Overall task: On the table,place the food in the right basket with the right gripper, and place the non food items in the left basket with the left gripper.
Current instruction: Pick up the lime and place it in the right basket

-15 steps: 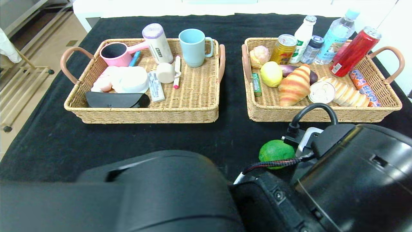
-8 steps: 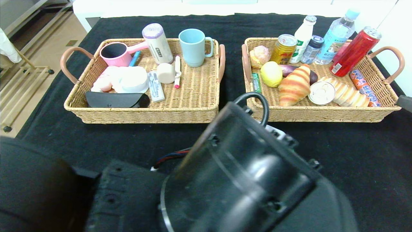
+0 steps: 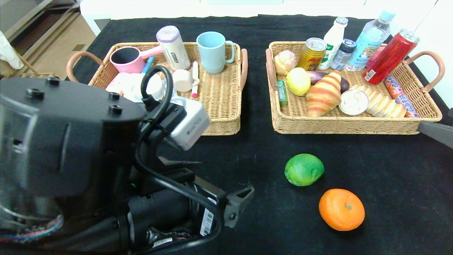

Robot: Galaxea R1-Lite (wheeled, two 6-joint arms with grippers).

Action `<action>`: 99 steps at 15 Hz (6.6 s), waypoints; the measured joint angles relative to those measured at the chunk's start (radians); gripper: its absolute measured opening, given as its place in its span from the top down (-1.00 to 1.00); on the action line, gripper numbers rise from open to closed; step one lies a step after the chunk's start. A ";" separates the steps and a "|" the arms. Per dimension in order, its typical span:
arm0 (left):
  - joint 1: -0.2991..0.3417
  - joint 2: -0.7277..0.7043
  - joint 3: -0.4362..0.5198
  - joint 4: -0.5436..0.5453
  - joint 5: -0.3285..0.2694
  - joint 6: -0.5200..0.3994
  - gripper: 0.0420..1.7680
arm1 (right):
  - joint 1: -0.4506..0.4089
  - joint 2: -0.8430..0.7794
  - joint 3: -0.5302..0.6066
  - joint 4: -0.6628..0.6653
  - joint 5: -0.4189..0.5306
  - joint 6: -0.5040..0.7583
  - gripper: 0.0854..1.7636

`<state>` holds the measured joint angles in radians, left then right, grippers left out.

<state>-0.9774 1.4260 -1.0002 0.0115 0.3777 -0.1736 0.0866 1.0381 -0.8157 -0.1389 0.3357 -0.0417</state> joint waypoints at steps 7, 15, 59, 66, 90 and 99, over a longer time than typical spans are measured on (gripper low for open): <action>0.180 -0.109 0.113 -0.118 -0.072 0.089 -0.94 | 0.021 0.023 0.001 0.034 -0.001 0.001 -0.94; 0.240 -0.213 0.127 -0.120 -0.092 0.147 -0.94 | 0.234 0.135 -0.225 0.371 -0.380 0.073 -0.94; 0.229 -0.214 0.143 -0.114 -0.129 0.156 -0.94 | 0.641 0.832 -0.824 0.907 -0.626 0.509 -0.53; 0.229 -0.211 0.146 -0.116 -0.129 0.167 -0.94 | 0.663 0.763 -0.852 0.910 -0.683 0.491 -0.52; 0.211 -0.221 0.159 -0.121 -0.124 0.192 -0.94 | 0.470 0.880 -1.082 0.457 -0.725 0.236 -0.51; 0.211 -0.222 0.159 -0.121 -0.125 0.192 -0.94 | 0.471 0.899 -1.081 0.457 -0.725 0.235 -0.79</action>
<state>-0.7668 1.2040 -0.8413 -0.1096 0.2530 0.0181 0.5574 1.9372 -1.8972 0.3183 -0.3891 0.1934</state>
